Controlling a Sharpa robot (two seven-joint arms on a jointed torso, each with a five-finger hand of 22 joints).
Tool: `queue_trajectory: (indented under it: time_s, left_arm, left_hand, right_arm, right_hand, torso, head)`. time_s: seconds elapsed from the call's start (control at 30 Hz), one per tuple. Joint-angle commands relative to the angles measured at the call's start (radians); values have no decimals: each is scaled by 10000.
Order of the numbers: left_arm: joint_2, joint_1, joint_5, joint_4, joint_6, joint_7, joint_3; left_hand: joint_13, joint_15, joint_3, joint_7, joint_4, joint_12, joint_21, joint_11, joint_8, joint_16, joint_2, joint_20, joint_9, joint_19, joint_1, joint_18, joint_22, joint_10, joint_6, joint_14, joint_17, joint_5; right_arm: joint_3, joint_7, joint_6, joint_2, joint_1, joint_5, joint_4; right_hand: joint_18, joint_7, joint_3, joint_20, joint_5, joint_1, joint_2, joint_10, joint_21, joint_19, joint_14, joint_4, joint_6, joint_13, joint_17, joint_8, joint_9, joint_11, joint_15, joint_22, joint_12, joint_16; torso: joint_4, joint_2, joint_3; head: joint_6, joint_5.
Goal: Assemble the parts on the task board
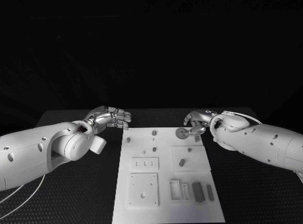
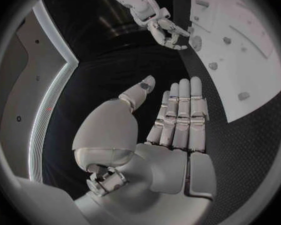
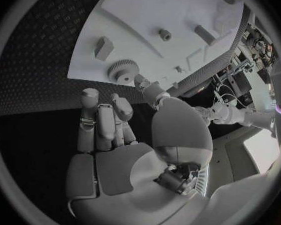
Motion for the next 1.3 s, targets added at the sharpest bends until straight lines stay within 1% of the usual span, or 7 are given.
queue_trajectory:
  time_s: [0.03, 0.3, 0.47, 0.77, 1.0, 1.17, 1.3]
  left_arm:
    - [50, 11, 2, 0, 200, 130, 8]
    - [82, 11, 2, 30, 224, 124, 8]
    - [70, 11, 2, 56, 236, 114, 8]
    - [58, 11, 2, 60, 231, 104, 8]
    - [56, 11, 2, 62, 231, 93, 8]
    - [46, 11, 2, 73, 228, 88, 8]
    - [30, 12, 1, 94, 226, 82, 8]
  left_hand:
    - [15, 30, -57, 37, -9, -44, -40, 12, -38, -72, -15, 3, -13, -89, -83, 133, 14, 34, -3, -14, 11, -40]
    - [15, 30, -59, 42, -9, -52, -42, 14, -42, -79, -11, 3, -14, -89, -85, 133, 16, 32, -8, -13, 17, -39]
    - [16, 30, -60, 43, -9, -56, -43, 15, -44, -82, -10, 3, -14, -90, -87, 133, 17, 31, -10, -13, 21, -39]
    - [17, 31, -63, 45, -7, -61, -46, 16, -45, -87, -9, 4, -15, -90, -92, 132, 19, 32, -11, -13, 26, -40]
    - [18, 31, -65, 46, -5, -65, -47, 17, -47, -92, -8, 5, -15, -90, -97, 132, 20, 32, -13, -13, 30, -40]
    - [19, 31, -67, 47, -5, -70, -49, 18, -49, -97, -9, 5, -16, -91, -101, 132, 21, 31, -15, -13, 34, -40]
    - [19, 31, -68, 47, -5, -73, -50, 18, -50, -100, -9, 4, -16, -92, -101, 132, 22, 31, -16, -12, 36, -39]
  right_arm:
    - [-2, 237, 150, 114, -59, -20, -116]
    - [-7, 321, 85, 468, -162, -91, -648]
    - [-15, 352, 57, 524, -224, -110, -725]
    - [-20, 386, 90, 580, -280, -210, -786]
    - [-27, 413, 123, 649, -329, -212, -868]
    - [-36, 421, 199, 695, -361, -215, -976]
    - [-64, 385, 134, 752, -389, -307, -1048]
  right_hand:
    - [302, 14, 0, 11, 18, 18, -107, -44, -43, 12, -64, 64, -53, 11, -8, -35, -10, 7, 40, 171, -22, -7]
    - [302, 7, 17, 8, 17, 31, -50, -13, -34, 17, -20, 103, -78, 61, 60, -32, -10, 2, 38, 179, 48, 22]
    - [302, -22, 5, -5, 12, 87, 54, 24, -11, 17, 13, 62, 24, 112, 111, 53, 24, -25, 14, 194, 130, 58]
    - [302, -111, -80, -20, 12, 183, 413, 120, 43, -1, 68, -160, 410, 175, 181, 323, 136, -106, -60, 207, 253, 110]
    - [302, -163, -111, -18, 16, 206, 664, 151, 65, -17, 77, -307, 600, 181, 186, 448, 187, -155, -104, 205, 275, 122]
    - [302, -213, -103, -13, 20, 218, 935, 176, 77, -37, 74, -419, 763, 177, 182, 546, 230, -200, -147, 202, 280, 127]
    - [302, -217, -100, -12, 21, 229, 994, 177, 82, -44, 68, -475, 757, 172, 175, 544, 229, -206, -155, 202, 274, 129]
  torso:
    - [7, 0, -5]
    - [23, 14, -11]
    - [52, 28, -8]
    - [31, 17, -5]
    - [45, 22, 3]
    - [51, 26, 5]
    - [40, 28, 4]
  head:
    - [-5, -6]
    - [3, -9]
    - [-28, 2]
    - [-79, 28]
    - [-94, 47]
    - [-107, 61]
    - [-122, 70]
